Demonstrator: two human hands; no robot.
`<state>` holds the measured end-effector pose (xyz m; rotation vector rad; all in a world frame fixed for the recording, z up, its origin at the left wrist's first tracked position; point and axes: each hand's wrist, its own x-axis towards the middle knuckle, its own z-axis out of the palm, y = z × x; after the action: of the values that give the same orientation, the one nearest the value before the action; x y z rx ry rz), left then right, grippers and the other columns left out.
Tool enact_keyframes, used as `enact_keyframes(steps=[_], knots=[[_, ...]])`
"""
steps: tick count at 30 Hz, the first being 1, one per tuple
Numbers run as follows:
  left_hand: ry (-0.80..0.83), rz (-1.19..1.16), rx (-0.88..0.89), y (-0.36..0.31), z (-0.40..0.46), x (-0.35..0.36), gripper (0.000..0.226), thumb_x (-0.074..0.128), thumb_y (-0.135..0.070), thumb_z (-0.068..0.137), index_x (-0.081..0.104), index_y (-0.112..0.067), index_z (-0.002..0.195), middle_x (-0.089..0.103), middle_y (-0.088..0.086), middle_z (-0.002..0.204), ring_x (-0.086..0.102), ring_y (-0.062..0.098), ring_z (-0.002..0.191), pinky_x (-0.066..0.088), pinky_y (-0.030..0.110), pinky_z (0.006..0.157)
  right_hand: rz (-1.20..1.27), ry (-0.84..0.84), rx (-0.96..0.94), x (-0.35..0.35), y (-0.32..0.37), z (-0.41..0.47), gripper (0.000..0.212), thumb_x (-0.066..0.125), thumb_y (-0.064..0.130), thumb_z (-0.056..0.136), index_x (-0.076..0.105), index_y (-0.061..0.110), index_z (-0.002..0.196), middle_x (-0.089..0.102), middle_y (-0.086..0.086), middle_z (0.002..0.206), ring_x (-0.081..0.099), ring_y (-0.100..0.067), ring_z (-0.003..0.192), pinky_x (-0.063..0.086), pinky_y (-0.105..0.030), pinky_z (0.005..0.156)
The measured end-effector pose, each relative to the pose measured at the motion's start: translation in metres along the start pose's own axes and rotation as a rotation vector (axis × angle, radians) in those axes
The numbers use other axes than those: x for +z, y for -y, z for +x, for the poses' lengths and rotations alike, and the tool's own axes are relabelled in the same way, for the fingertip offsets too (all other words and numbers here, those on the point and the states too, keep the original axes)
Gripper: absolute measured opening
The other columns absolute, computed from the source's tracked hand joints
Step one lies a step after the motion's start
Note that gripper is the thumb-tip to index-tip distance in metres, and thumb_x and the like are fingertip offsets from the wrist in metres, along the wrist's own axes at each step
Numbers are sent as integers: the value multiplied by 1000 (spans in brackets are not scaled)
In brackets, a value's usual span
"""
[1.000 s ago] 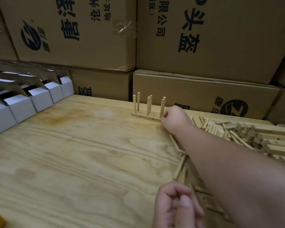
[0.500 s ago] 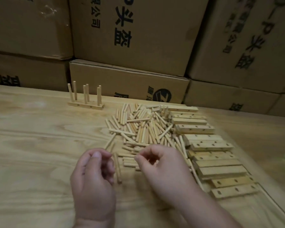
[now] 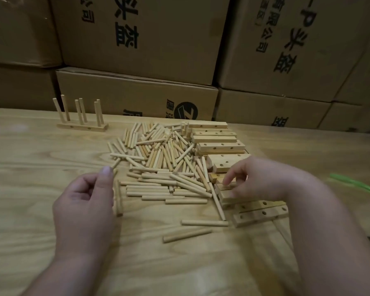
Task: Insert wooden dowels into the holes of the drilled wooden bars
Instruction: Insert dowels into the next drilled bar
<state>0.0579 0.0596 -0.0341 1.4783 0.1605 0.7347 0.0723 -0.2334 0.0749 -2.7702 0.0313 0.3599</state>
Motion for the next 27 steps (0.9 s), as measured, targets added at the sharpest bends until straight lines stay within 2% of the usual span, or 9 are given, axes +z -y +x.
enact_keyframes(steps=[5,12,16,20,24,27], knots=[[17,-14,-11,1,0,0,48,61,-66,82,61,-19,70,51,-7,48,39,8,41,32,17,38,-21,55,52,4,-3,4,33,87,37,72,65,50,94,58,14,94,58,-7,83,42,-25,65],[32,-71,-40,5,2,-1,44,62,-61,84,60,-19,70,50,-6,50,38,12,41,28,15,38,-51,-6,46,10,-3,9,27,90,34,69,69,37,87,59,11,90,57,-12,82,43,-28,63],[35,-77,-37,6,3,-1,44,62,-58,85,60,-16,72,49,-5,50,38,14,41,28,15,38,-53,16,52,8,-5,8,26,90,34,68,70,37,85,61,11,85,59,-12,79,44,-29,61],[41,-91,-47,5,2,-1,42,61,-58,84,59,-19,68,50,-4,50,37,14,42,27,15,39,-111,39,38,10,-2,9,27,88,36,70,68,37,87,59,12,88,58,-12,80,45,-29,62],[47,-87,-40,2,1,0,41,61,-58,83,59,-20,68,51,-4,50,38,14,42,29,16,39,-81,-53,-34,2,7,1,25,87,37,72,66,37,85,61,13,92,60,-11,84,52,-30,67],[50,-80,-28,-2,-2,0,37,63,-61,79,64,-24,71,54,-5,51,42,13,43,33,17,41,-13,-142,-137,-6,18,-11,22,85,38,75,66,36,85,67,12,88,65,-9,81,60,-35,74]])
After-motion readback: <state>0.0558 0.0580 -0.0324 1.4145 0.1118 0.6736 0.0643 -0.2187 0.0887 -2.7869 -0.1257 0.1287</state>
